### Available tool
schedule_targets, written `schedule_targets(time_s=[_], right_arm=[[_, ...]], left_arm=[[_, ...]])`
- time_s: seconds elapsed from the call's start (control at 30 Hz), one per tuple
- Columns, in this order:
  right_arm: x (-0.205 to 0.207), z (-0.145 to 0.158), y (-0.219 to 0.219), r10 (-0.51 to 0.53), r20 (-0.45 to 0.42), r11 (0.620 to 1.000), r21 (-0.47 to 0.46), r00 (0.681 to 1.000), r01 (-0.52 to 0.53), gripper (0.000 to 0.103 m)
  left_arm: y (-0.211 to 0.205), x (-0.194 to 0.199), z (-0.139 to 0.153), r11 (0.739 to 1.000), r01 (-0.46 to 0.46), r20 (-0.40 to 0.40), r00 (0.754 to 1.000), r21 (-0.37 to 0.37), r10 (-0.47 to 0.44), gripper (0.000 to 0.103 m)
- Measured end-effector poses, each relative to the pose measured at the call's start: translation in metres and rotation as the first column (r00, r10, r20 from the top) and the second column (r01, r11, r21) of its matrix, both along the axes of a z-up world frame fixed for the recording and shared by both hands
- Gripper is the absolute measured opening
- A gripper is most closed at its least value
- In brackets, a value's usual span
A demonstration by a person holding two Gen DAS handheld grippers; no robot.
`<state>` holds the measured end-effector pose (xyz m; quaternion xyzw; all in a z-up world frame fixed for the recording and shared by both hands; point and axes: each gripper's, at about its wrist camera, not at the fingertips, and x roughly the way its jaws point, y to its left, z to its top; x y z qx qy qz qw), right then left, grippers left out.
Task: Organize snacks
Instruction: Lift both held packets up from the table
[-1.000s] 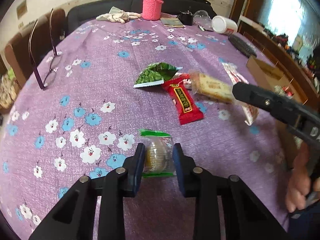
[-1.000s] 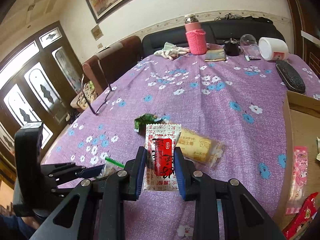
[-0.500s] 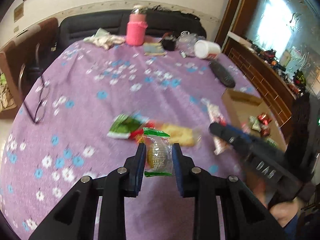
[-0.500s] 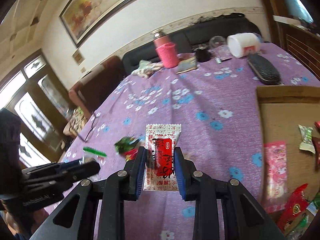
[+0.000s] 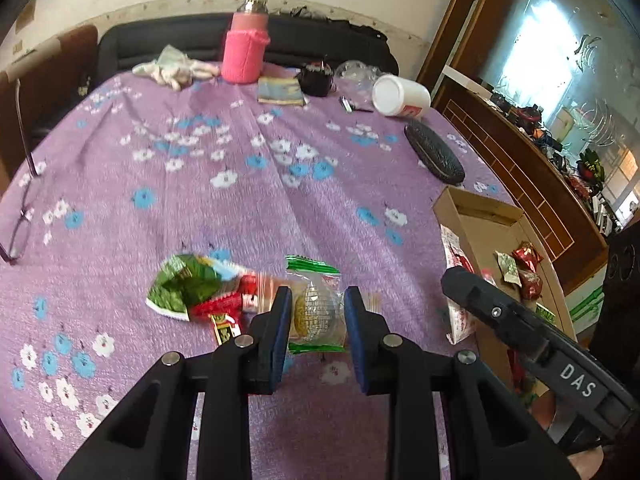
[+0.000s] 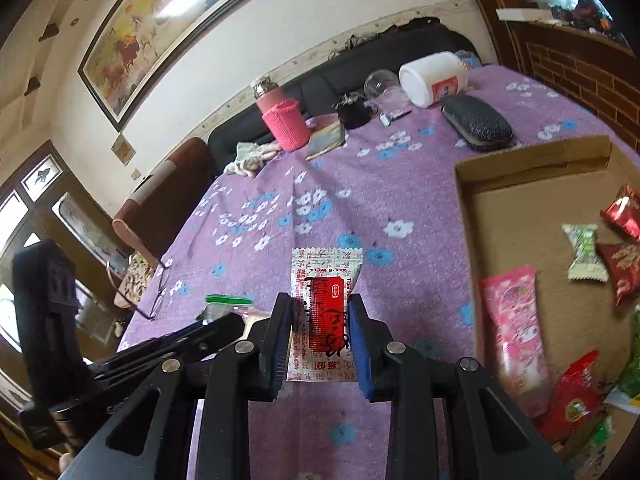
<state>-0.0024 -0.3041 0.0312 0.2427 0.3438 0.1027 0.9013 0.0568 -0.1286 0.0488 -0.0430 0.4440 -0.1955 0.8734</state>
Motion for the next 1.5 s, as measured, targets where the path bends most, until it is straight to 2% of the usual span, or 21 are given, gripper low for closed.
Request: schedule_targets(time_s=[0.1, 0.3, 0.43, 0.73, 1.5], right_arm=[[-0.001, 0.000, 0.004, 0.011, 0.007, 1.000, -0.010, 1.000, -0.011, 0.030], [-0.003, 0.002, 0.008, 0.021, 0.017, 1.000, -0.018, 1.000, -0.020, 0.030], [-0.004, 0.001, 0.010, 0.028, 0.014, 0.999, -0.018, 1.000, -0.028, 0.030], [-0.007, 0.002, 0.012, 0.035, 0.028, 0.999, -0.021, 0.999, -0.034, 0.030], [-0.009, 0.002, 0.014, 0.039, 0.036, 0.999, -0.022, 0.999, -0.038, 0.031]], left_arm=[[-0.004, -0.002, -0.004, 1.000, 0.026, -0.023, 0.999, -0.011, -0.027, 0.026], [-0.012, -0.012, 0.002, 0.998, 0.041, 0.032, 0.999, 0.038, -0.043, 0.026], [-0.011, -0.012, 0.002, 0.998, 0.032, 0.041, 0.999, 0.048, -0.034, 0.026], [-0.007, -0.011, 0.008, 0.994, -0.020, 0.114, 0.993, 0.112, 0.007, 0.026], [-0.016, -0.022, 0.013, 0.983, -0.037, 0.196, 0.981, 0.178, 0.002, 0.026]])
